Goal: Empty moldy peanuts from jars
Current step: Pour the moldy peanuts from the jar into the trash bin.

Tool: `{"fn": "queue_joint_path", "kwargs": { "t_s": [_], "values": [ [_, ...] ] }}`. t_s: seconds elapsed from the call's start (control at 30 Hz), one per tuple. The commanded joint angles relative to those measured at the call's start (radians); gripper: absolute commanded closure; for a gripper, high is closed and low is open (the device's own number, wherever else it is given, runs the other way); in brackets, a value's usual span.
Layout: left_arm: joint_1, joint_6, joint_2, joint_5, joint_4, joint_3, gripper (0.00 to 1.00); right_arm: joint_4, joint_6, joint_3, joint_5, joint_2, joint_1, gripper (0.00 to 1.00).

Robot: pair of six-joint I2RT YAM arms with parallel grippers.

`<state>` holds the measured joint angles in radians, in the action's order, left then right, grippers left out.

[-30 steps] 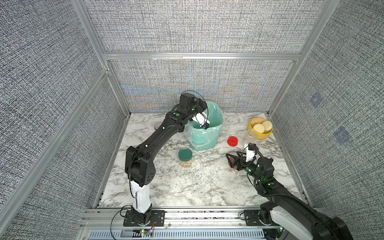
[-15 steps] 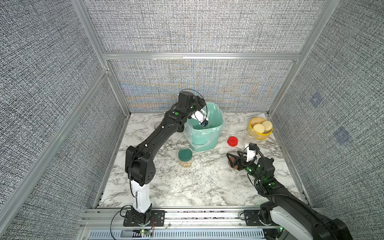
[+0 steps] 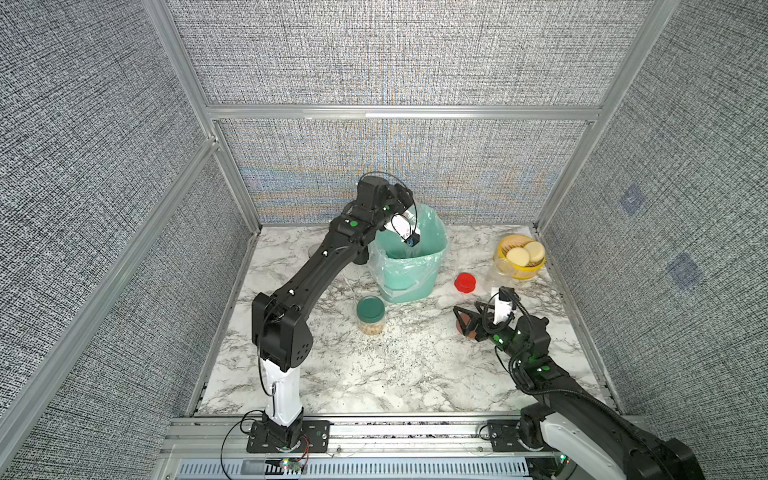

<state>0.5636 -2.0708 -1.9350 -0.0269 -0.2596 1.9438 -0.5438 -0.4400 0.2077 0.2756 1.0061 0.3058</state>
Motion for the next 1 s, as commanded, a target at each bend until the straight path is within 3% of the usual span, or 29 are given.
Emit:
{"fn": "queue_joint_path", "kwargs": {
  "t_s": [0.0, 0.17, 0.4, 0.83, 0.97],
  "values": [
    [-0.004, -0.545, -0.016, -0.003, -0.023, -0.039, 1.0, -0.029, -0.008, -0.002, -0.015, -0.001, 0.001, 0.02],
    [0.004, -0.524, -0.05, 0.005, 0.047, 0.105, 1.0, -0.013, 0.002, -0.004, -0.02, -0.012, -0.001, 0.02],
    [-0.002, -0.472, -0.047, 0.012, 0.012, -0.037, 1.0, -0.027, -0.01, -0.019, -0.024, -0.019, -0.002, 0.02],
    [-0.023, -0.484, 0.059, 0.102, -0.046, 0.045, 1.0, -0.108, -0.037, -0.038, 0.0, 0.034, -0.005, 0.02],
    [-0.025, -0.489, 0.148, 0.174, -0.006, -0.094, 1.0, -0.113, -0.042, -0.048, 0.002, 0.027, -0.005, 0.02]
  ]
}}
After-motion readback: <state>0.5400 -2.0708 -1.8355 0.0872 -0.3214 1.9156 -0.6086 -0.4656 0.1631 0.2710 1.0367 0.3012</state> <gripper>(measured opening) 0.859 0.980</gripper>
